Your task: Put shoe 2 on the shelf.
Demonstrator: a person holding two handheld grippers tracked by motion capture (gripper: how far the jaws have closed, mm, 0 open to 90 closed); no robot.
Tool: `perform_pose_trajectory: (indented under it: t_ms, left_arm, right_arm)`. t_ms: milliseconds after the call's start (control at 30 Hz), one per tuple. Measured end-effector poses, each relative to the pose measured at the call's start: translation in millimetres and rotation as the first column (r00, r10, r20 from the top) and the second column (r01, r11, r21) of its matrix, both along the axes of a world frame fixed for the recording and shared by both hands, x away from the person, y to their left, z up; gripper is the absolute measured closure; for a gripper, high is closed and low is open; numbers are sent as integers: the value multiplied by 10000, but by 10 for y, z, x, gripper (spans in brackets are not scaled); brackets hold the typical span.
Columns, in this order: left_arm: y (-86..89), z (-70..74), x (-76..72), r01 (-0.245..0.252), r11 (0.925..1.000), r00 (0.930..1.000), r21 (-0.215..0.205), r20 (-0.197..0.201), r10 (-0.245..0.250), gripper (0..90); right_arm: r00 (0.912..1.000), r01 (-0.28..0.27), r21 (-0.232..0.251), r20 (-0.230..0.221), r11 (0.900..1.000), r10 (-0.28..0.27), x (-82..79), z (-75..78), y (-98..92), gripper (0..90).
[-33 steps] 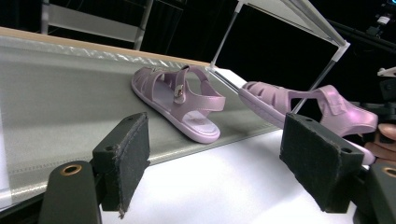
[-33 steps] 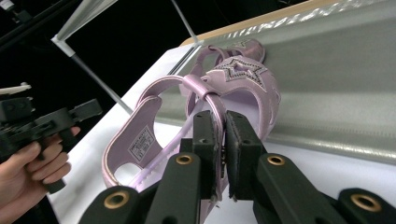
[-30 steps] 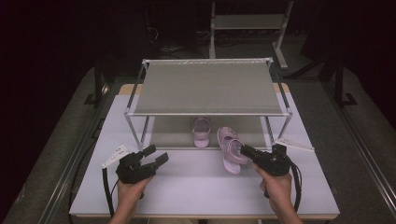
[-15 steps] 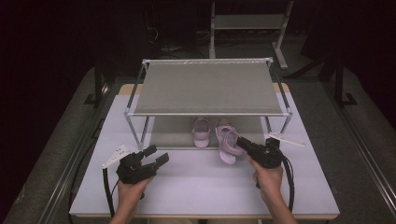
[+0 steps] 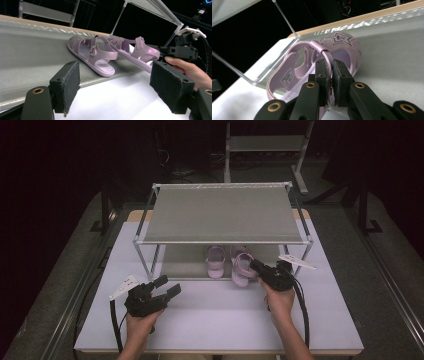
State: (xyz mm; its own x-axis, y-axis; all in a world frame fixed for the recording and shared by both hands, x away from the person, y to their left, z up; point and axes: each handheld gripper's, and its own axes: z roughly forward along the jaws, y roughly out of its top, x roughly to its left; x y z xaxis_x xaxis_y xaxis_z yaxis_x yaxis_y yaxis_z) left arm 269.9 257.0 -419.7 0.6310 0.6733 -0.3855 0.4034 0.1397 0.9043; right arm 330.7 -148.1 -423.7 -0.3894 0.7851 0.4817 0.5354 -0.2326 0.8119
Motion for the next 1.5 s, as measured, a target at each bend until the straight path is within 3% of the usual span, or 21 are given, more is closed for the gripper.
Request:
perform_pose_trajectory:
  t_ms: [167,333,400,533,667,800,867,1167,1200,1500]
  left_arm:
    - [-9,3,-2,42,10000,10000,-9,7,-42,239]
    - [-13,6,-2,105,9999,9999,-6,24,-105,239]
    - [-10,8,-3,108,9999,9999,-17,41,-107,239]
    - [-5,5,-1,72,10000,10000,-63,34,-72,239]
    - [-10,12,-7,70,9999,9999,-80,102,-69,235]
    - [-20,9,-7,116,9999,9999,-44,91,-115,235]
    - [-31,0,0,157,9999,9999,-60,43,-157,235]
    - [-32,-1,-8,191,9998,9998,-91,29,-191,235]
    - [-29,-2,-8,177,9998,9998,-106,40,-177,235]
    - [-29,-3,-7,161,9997,9999,-168,13,-161,235]
  right_arm:
    - [9999,102,1,-32,9999,-102,68,-24,20,828]
    - [9997,224,-407,-108,9989,-228,228,-32,113,829]
    - [9992,282,-303,-290,9991,-290,261,-32,137,828]
    - [9994,298,-639,-136,9975,-307,328,-47,165,828]
    - [9985,386,-727,-348,9966,-412,392,-54,197,828]
    - [9990,417,-1050,-105,9936,-430,436,-77,161,828]
    - [9958,852,-944,-242,9919,-879,469,-60,198,828]
    - [9980,567,-1371,-185,9889,-598,522,-110,268,827]
    - [9993,330,-1515,-140,9879,-355,519,-120,264,826]
    - [9995,229,-1973,-165,9801,-267,509,-133,303,824]
